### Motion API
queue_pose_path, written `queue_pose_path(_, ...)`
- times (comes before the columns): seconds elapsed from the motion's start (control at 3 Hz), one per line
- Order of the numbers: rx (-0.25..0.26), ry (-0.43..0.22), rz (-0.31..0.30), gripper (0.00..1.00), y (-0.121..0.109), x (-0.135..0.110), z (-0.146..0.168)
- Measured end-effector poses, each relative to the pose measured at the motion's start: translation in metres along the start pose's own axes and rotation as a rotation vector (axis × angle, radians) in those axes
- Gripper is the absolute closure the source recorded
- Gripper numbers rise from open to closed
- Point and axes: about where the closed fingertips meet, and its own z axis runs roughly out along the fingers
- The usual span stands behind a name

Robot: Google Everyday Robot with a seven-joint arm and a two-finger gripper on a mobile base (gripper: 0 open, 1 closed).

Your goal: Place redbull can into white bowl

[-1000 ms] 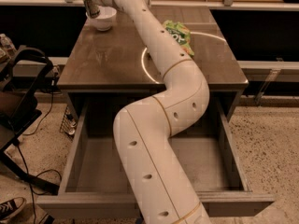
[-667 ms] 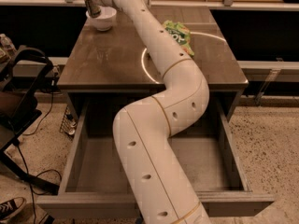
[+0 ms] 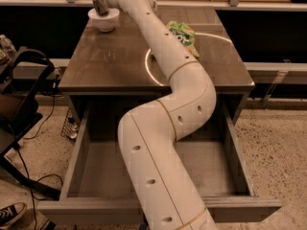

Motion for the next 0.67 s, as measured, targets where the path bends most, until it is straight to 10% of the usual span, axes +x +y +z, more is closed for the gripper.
queue_pose_path(0.67,0.039,-0.004,0.011,1.0,-0.0135,0.0197,0.0053)
